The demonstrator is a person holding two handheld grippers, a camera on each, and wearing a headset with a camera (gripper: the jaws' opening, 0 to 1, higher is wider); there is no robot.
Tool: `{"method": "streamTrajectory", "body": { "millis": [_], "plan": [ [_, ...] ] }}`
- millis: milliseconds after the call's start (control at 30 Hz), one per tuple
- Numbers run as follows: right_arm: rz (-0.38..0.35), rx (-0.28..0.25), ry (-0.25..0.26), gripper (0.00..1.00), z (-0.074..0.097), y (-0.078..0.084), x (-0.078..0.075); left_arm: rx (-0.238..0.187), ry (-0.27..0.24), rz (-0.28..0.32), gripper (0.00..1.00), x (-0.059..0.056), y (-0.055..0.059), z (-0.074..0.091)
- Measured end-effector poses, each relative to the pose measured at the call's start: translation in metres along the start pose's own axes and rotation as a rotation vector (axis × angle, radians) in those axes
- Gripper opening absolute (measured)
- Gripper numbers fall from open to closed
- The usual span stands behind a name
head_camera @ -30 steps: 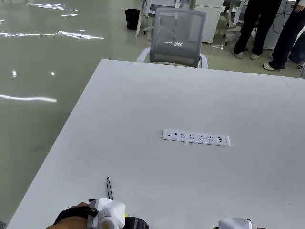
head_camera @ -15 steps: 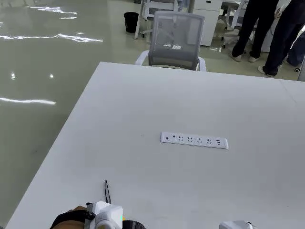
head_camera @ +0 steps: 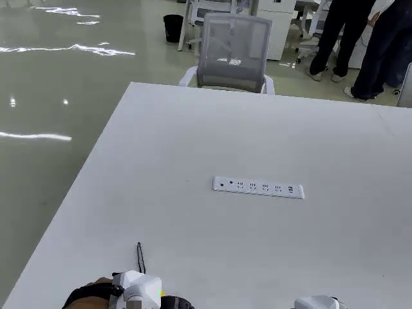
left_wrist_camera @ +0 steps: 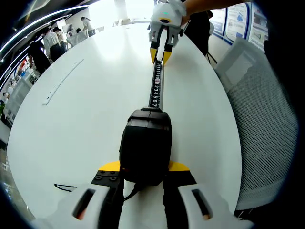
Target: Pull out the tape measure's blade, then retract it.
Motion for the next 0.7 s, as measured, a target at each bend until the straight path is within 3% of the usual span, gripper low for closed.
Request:
{"method": "streamTrajectory", "body": {
  "millis": [700],
  "plan": [
    [0.003,0.011,0.003,0.12,0.004,0.0093,-0.0019,0.0,-0.001,0.003,0.27,0.0006,-0.0005,-0.0004]
  ]
}}
Point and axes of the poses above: the centre of the closed fingertips' face, and the gripper's own axes: z roughly backward along the fingers, x roughly to its left, y roughly out of its underside, the point moved 6 cm from there along z, roughly backward along the fingers
